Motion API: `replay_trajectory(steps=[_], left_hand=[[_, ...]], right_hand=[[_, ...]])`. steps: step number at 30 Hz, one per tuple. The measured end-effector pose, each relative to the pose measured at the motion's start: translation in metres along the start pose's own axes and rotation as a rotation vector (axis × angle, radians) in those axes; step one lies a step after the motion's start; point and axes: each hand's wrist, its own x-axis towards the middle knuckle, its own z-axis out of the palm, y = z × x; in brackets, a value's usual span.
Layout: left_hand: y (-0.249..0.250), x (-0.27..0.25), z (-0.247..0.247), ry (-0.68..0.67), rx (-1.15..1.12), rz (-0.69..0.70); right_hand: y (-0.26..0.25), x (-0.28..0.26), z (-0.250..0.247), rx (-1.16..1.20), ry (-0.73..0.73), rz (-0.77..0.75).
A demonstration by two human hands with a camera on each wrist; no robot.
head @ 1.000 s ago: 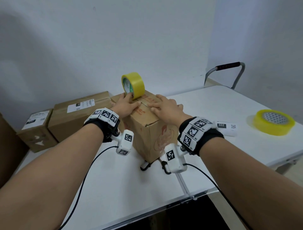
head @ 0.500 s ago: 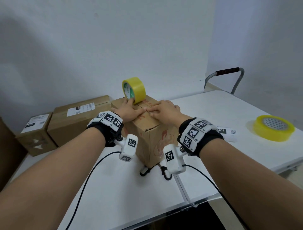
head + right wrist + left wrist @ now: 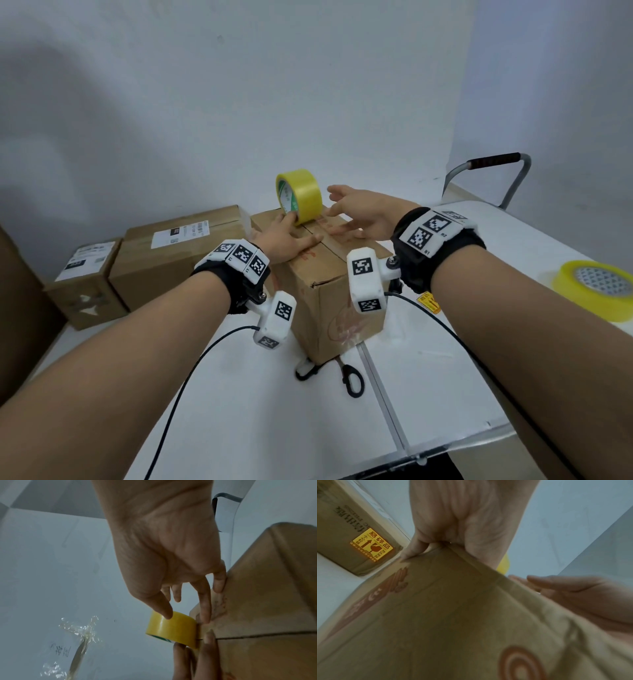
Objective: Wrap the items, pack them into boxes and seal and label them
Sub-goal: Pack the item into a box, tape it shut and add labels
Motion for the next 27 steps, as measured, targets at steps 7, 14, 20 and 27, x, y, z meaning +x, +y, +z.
replay_trajectory(steps=[7, 14, 20, 27], left_hand=[[0.000, 0.008, -0.002, -0.015, 0.045, 0.031], [0.006, -0.002, -0.004, 0.024, 0.083, 0.008], [0.010, -0.031, -0.024, 0.169, 0.270, 0.221], [0.021, -0.063, -0.006, -0.303, 0.243, 0.434]], right_hand=[[-0.015, 0.020, -0.005, 0.037, -0.145, 0.038], [-0.015, 0.037, -0.004, -0.038, -0.104, 0.057], [-0.016, 0.034, -0.006, -0.016, -0.100, 0.053], [-0.020, 0.025, -0.002, -0.011, -0.091, 0.051]])
